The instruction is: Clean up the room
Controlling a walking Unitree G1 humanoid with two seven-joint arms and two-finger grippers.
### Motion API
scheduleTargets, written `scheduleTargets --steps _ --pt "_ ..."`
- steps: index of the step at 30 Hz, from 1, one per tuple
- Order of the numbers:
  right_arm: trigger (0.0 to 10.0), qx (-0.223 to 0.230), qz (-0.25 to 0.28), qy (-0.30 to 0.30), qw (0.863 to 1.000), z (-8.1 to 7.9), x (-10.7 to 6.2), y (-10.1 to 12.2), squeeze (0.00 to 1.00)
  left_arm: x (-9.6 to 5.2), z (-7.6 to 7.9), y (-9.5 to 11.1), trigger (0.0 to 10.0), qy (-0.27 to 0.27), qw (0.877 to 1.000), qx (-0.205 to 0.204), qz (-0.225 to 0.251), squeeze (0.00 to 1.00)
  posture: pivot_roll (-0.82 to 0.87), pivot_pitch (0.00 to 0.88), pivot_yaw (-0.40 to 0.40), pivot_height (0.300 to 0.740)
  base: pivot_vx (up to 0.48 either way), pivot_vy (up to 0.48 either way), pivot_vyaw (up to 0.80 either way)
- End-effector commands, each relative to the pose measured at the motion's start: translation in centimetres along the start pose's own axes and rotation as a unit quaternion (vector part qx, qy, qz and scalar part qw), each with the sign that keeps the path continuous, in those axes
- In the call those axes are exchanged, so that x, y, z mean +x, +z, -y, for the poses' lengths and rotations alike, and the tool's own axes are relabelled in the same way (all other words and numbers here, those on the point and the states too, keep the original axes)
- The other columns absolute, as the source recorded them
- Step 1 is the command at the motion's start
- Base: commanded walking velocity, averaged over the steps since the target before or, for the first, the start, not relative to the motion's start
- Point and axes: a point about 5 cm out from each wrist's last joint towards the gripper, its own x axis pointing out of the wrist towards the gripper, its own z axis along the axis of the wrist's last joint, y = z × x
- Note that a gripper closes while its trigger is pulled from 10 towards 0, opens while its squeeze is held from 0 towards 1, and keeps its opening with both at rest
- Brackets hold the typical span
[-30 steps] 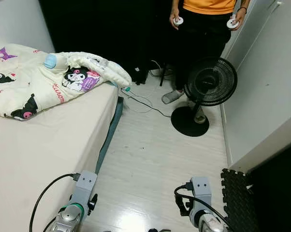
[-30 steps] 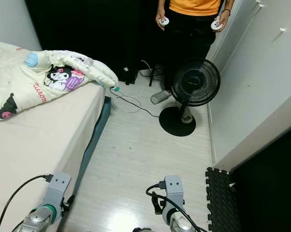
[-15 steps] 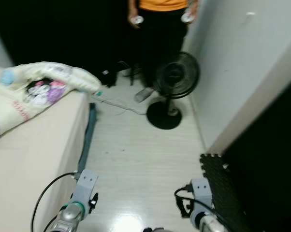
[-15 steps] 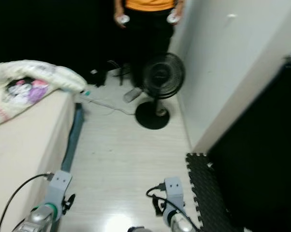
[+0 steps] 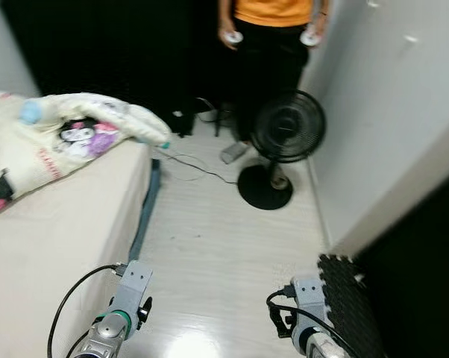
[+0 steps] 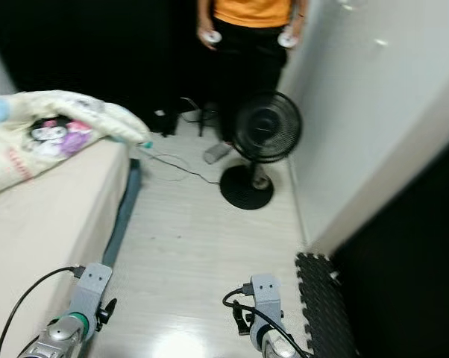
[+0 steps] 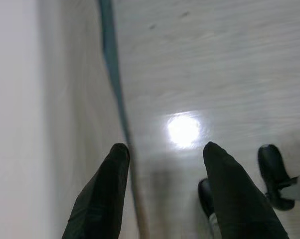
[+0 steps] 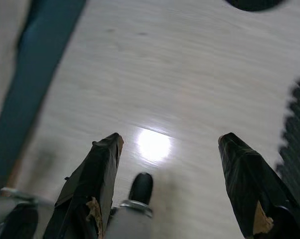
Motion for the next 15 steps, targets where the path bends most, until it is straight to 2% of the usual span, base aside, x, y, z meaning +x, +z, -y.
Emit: scheduleTargets --steps 1,15 --pt "10.0 -0.002 -0.009 0.005 1.000 -0.19 -0.20 -0.56 0.00 -0.17 0.31 -0.75 10.0 -0.006 1.000 0.006 -0.012 0.00 0.07 0.006 0.002 0.740 0.000 0.000 0.80" --pt "10.0 0.000 -0.016 0.007 1.000 -0.26 -0.39 -1.01 0.00 -0.14 0.29 -0.68 10.0 -0.008 1.000 0.012 -0.011 0.00 0.07 0.011 0.008 0.740 0.000 0.000 0.80"
